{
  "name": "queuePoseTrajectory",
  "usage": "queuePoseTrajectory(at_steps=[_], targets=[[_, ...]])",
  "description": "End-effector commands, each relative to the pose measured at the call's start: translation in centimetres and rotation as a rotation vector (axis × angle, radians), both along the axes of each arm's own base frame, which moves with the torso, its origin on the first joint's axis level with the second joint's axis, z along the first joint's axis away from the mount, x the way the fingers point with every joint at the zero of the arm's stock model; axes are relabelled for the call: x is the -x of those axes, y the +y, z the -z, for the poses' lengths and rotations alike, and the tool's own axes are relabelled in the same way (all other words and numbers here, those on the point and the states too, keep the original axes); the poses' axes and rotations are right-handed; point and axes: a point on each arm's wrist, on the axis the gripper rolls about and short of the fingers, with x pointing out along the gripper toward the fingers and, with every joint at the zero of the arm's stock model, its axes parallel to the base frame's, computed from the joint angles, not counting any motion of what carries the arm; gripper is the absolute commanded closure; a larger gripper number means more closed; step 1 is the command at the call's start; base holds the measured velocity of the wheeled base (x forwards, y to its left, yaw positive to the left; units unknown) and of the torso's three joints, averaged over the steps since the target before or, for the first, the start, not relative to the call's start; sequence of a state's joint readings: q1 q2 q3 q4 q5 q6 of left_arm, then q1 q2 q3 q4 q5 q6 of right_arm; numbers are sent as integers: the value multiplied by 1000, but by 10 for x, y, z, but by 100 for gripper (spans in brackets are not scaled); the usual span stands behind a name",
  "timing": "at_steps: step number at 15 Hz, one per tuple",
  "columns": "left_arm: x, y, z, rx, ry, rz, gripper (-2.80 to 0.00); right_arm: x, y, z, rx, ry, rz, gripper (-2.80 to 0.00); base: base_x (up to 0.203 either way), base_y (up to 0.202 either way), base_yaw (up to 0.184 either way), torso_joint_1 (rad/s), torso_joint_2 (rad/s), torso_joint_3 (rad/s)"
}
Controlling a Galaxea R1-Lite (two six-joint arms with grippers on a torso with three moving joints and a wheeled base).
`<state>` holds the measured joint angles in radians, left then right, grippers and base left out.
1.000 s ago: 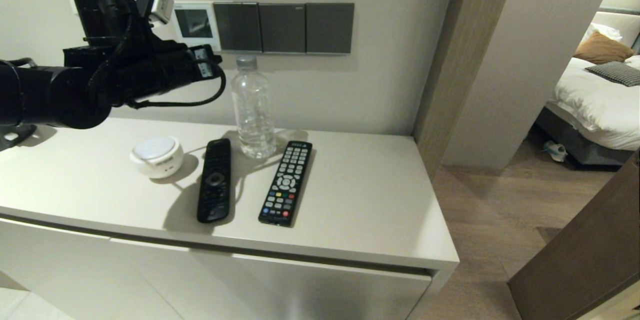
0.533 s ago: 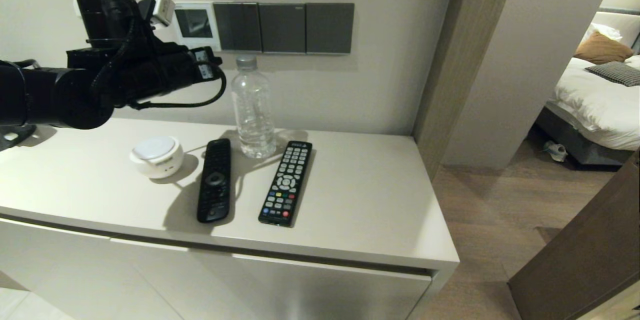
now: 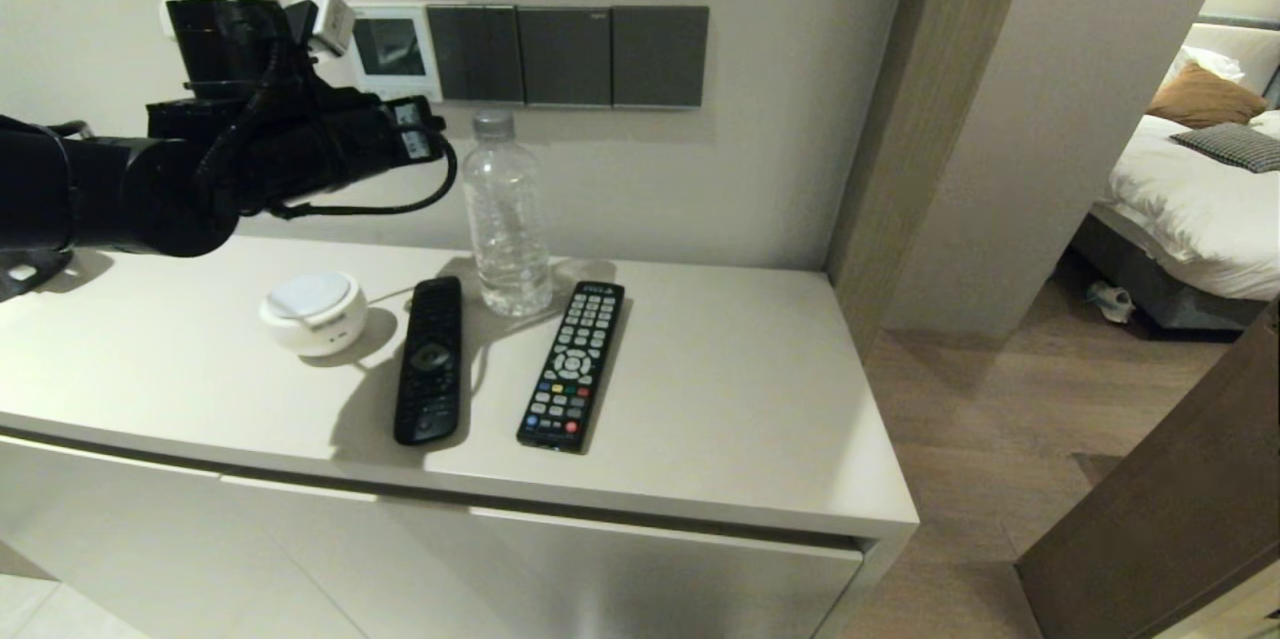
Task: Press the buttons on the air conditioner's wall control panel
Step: Turn on the central air conditioner
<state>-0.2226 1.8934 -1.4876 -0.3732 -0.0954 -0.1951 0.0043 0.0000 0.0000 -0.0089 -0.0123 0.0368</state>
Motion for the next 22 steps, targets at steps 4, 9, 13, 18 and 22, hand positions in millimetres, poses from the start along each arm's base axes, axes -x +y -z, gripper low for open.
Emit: queuePoseTrajectory(at_steps=[4, 9, 13, 18, 22], targets=[[-3, 0, -2, 6, -24, -14, 0, 0, 0, 0, 0, 3, 0, 0, 0, 0, 0, 0, 0, 0], [1, 0, 3, 2, -14, -14, 0, 0, 0, 0, 0, 3, 0, 0, 0, 0, 0, 0, 0, 0], [1, 0, -1, 10, -45, -13, 0, 0, 0, 0, 0, 3, 0, 0, 0, 0, 0, 0, 0, 0], [-2, -1, -3, 13, -57, -13, 0, 0, 0, 0, 0, 3, 0, 0, 0, 0, 0, 0, 0, 0], [-6, -2, -1, 12, -54, -14, 0, 0, 0, 0, 0, 3, 0, 0, 0, 0, 0, 0, 0, 0]])
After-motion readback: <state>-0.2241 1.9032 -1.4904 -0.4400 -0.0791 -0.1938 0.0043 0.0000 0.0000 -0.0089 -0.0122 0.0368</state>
